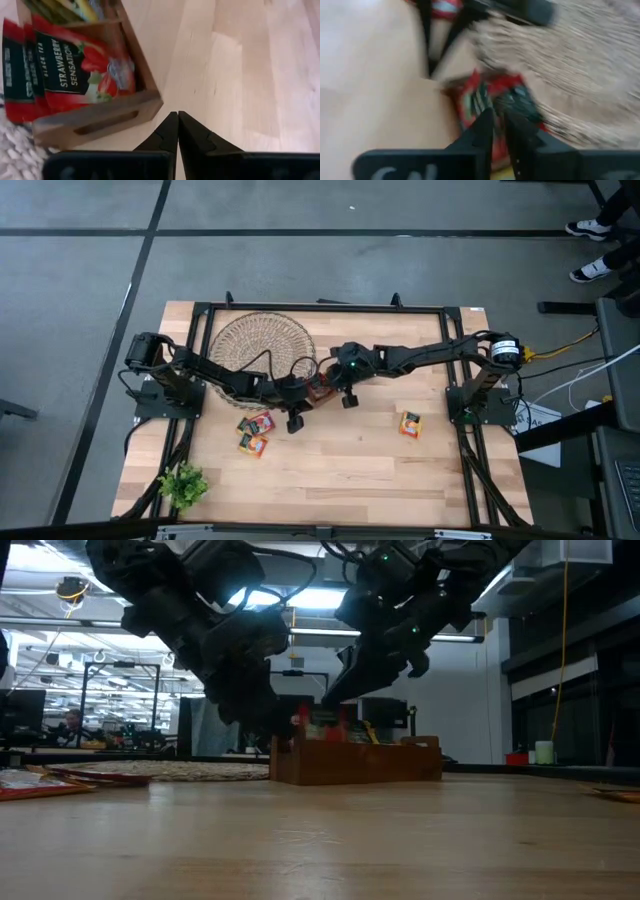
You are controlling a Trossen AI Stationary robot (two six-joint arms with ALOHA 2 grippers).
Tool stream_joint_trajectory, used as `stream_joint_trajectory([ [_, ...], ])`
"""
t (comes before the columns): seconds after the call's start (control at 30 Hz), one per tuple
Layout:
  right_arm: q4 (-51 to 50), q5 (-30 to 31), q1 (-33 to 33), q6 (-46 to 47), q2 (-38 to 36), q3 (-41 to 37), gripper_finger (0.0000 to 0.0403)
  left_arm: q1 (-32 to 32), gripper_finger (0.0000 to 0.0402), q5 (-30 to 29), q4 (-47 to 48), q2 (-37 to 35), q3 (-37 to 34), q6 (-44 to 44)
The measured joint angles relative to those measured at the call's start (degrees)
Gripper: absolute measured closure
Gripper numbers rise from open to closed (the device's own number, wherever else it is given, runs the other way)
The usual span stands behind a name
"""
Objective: Pick & Place Tea
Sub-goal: Put the red tea bag into the left section of the wooden organizer, then put the orange tea bag into the right section of the wooden organizer
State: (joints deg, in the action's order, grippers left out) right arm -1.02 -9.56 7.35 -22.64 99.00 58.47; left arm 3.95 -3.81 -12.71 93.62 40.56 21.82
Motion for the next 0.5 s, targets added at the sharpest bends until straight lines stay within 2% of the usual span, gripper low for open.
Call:
stream_joint_trajectory([
  [0.13, 0.13, 9.33, 0.07, 0.05, 0.0, -0.02, 0.0321, 0.03, 0.0393, 0.0, -1.31, -0.02, 0.0, -0.04],
  [0.23, 1.1, 12.53, 0.07, 2.19, 0.0, -0.01, 0.0293, 0.07, 0.0393, 0.0, -1.4, -0.02, 0.0, -0.06],
  [0.37, 0.46, 12.14, 0.05, 7.41, -0.29, 0.0, 0.027, 0.07, 0.0393, 0.0, -1.4, -0.02, 0.0, -0.04],
  [0.5, -8.22, 3.64, -0.02, 14.5, -3.77, 0.09, 0.0264, 0.07, 0.0393, 0.88, -1.27, -0.02, 0.0, 1.22],
])
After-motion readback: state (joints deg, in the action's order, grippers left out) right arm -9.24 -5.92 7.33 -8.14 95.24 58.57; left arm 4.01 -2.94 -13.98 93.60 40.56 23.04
